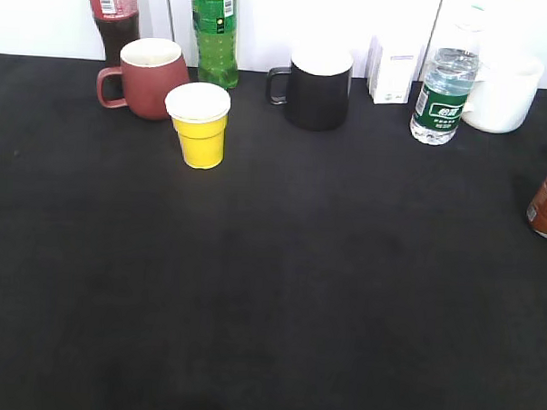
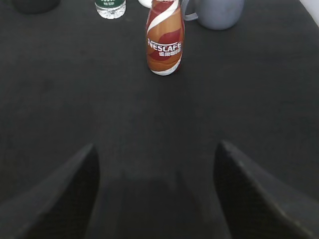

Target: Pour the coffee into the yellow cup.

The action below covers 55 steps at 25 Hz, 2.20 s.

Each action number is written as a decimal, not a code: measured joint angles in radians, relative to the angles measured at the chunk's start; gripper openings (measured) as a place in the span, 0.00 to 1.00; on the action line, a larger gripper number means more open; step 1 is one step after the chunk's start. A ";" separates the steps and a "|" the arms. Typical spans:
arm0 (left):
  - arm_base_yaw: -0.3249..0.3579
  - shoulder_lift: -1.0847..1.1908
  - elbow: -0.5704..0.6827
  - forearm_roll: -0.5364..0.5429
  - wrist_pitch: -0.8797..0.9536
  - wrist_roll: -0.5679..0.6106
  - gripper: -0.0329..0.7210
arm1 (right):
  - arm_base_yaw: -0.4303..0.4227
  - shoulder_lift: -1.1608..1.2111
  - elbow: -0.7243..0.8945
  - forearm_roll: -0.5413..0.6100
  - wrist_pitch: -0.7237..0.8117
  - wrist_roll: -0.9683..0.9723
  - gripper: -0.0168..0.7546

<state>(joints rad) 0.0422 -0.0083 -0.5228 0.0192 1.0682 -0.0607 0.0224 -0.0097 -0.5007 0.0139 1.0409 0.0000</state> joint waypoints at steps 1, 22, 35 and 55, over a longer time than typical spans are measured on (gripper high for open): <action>0.000 0.000 0.000 0.000 0.000 0.000 0.79 | 0.000 0.000 0.000 0.000 0.000 0.000 0.75; -0.027 0.538 -0.036 0.032 -1.044 0.012 0.79 | 0.000 0.000 0.000 0.000 0.000 0.000 0.75; -0.339 1.611 0.185 0.300 -2.225 -0.120 0.79 | 0.000 0.000 0.000 0.000 0.000 0.000 0.75; -0.339 2.223 -0.464 0.538 -2.085 -0.322 0.89 | 0.000 0.000 0.000 0.000 0.000 0.000 0.75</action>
<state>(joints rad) -0.2966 2.2149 -0.9868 0.5576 -1.0168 -0.3822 0.0224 -0.0097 -0.5007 0.0139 1.0409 0.0000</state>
